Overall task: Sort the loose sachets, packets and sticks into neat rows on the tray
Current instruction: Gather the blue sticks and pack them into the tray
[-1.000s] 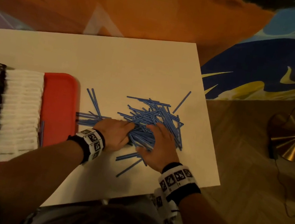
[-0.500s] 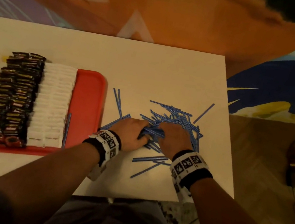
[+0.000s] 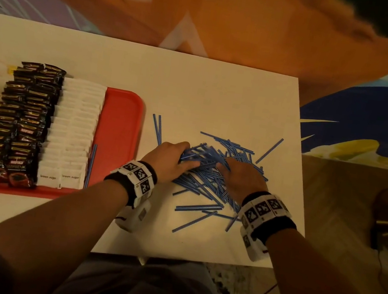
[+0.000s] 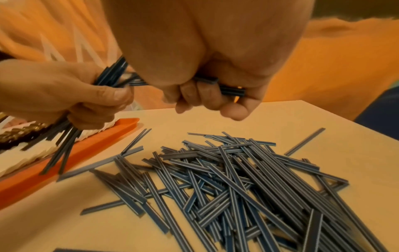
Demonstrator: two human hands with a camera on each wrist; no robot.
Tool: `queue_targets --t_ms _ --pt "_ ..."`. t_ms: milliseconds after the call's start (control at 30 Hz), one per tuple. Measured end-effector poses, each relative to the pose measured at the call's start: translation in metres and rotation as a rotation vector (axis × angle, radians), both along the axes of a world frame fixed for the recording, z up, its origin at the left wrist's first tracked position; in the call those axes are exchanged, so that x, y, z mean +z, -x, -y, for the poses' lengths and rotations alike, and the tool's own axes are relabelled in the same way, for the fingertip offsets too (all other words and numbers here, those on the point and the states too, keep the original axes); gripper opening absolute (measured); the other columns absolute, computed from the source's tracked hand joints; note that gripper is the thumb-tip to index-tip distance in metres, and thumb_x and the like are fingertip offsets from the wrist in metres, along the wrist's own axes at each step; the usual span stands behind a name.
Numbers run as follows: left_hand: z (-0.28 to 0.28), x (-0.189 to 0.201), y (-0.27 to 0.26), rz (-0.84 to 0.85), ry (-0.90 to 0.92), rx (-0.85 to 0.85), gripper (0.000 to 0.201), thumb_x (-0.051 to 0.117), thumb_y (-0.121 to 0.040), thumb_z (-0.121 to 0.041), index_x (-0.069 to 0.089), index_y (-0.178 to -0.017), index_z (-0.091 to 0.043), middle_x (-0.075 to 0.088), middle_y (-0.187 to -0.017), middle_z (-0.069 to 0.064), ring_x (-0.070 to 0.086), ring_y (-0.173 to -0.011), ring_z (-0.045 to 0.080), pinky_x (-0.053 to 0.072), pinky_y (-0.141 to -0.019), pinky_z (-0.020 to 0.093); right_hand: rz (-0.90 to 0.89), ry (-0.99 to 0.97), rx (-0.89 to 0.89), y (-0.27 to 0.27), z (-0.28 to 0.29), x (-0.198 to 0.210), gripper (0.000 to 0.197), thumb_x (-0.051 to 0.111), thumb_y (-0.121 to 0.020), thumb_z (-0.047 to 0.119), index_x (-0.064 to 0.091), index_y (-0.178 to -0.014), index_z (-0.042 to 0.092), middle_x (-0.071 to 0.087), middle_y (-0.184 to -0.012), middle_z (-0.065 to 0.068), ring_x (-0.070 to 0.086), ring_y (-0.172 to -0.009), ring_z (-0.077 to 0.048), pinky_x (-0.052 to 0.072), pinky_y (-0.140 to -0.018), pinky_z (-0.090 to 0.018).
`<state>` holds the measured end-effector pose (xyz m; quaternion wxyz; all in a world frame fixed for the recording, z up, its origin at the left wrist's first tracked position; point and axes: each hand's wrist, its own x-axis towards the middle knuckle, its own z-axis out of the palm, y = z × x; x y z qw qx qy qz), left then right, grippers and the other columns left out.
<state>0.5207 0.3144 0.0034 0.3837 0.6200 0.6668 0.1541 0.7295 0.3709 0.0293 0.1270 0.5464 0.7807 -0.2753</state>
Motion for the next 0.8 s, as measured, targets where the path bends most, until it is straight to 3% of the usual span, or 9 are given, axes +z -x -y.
queue_targets --t_ms 67,200,267,433,533,633,700,767,800 --pt "0.0 0.001 0.001 0.068 0.005 0.063 0.031 0.053 -0.098 -0.047 0.054 -0.091 -0.016 0.062 -0.075 0.004 0.059 -0.066 0.021 0.044 -0.06 0.033 -0.043 0.02 -0.075 -0.001 -0.001 0.0 0.047 0.029 -0.103 0.05 0.057 -0.112 0.014 0.061 -0.087 -0.003 0.059 -0.086 -0.027 0.045 -0.074 -0.035" --pt "-0.002 0.01 -0.007 0.233 0.001 0.301 0.033 0.056 -0.099 -0.04 0.05 -0.074 -0.019 0.05 -0.057 -0.011 0.047 -0.05 0.002 0.036 -0.054 0.019 -0.191 0.137 -0.211 0.012 0.007 0.003 0.049 0.032 -0.103 0.049 0.061 -0.093 0.01 0.063 -0.084 -0.004 0.06 -0.085 -0.027 0.045 -0.076 -0.035" --pt "-0.006 0.012 -0.015 0.413 0.046 0.453 0.033 0.062 -0.095 -0.042 0.053 -0.079 -0.015 0.047 -0.046 -0.013 0.044 -0.039 0.0 0.034 -0.046 0.013 -0.266 0.204 -0.231 0.026 0.016 0.008 0.047 0.031 -0.104 0.046 0.06 -0.088 0.012 0.056 -0.074 0.002 0.057 -0.076 -0.022 0.044 -0.07 -0.034" --pt "-0.012 0.014 -0.022 0.673 0.166 0.608 0.042 0.073 -0.082 -0.053 0.052 -0.079 -0.016 0.05 -0.052 -0.007 0.044 -0.044 0.012 0.041 -0.057 0.031 -0.385 0.281 -0.29 0.064 0.035 0.008 0.03 0.036 -0.105 0.025 0.057 -0.094 0.008 0.051 -0.071 0.0 0.048 -0.06 -0.014 0.032 -0.052 -0.028" --pt "-0.01 0.016 -0.022 0.738 0.175 0.634 0.068 0.067 -0.061 -0.074 0.057 -0.085 -0.012 0.052 -0.055 -0.007 0.048 -0.054 0.017 0.046 -0.064 0.037 -0.378 0.273 -0.285 0.075 0.035 0.007 0.025 0.035 -0.104 0.021 0.049 -0.085 0.013 0.051 -0.075 -0.002 0.047 -0.061 -0.015 0.032 -0.052 -0.027" --pt "-0.008 0.012 -0.02 0.668 0.158 0.605 0.054 0.069 -0.071 -0.065 0.056 -0.071 -0.013 0.051 -0.052 -0.008 0.051 -0.055 0.016 0.044 -0.063 0.033 -0.36 0.277 -0.209 0.081 0.037 0.014 0.021 0.039 -0.101 0.014 0.054 -0.115 0.008 0.059 -0.097 -0.009 0.058 -0.079 -0.023 0.042 -0.066 -0.029" --pt "-0.009 0.007 -0.018 0.633 0.185 0.653 0.053 0.071 -0.081 -0.059 0.062 -0.078 -0.007 0.059 -0.066 0.0 0.058 -0.064 0.02 0.047 -0.067 0.033 -0.368 0.301 -0.191 0.085 0.041 0.019 0.038 0.043 -0.1 0.013 0.042 -0.136 0.006 0.059 -0.118 -0.013 0.061 -0.101 -0.03 0.046 -0.077 -0.034" --pt "-0.01 0.005 -0.015 0.621 0.21 0.759 0.058 0.067 -0.084 -0.059 0.064 -0.089 -0.001 0.061 -0.072 0.003 0.06 -0.069 0.024 0.049 -0.071 0.034 -0.397 0.335 -0.2 0.09 0.045 0.019 0.046 0.046 -0.097 0.014 0.033 -0.142 0.008 0.057 -0.125 -0.015 0.059 -0.108 -0.032 0.05 -0.084 -0.038" --pt "-0.011 0.006 -0.013 0.63 0.193 0.808 0.048 0.064 -0.088 -0.053 0.062 -0.08 -0.005 0.06 -0.066 0.002 0.059 -0.067 0.024 0.048 -0.071 0.035 -0.413 0.351 -0.199 0.091 0.046 0.018 0.048 0.048 -0.096 0.016 0.032 -0.141 0.01 0.058 -0.123 -0.015 0.06 -0.105 -0.032 0.051 -0.083 -0.038"
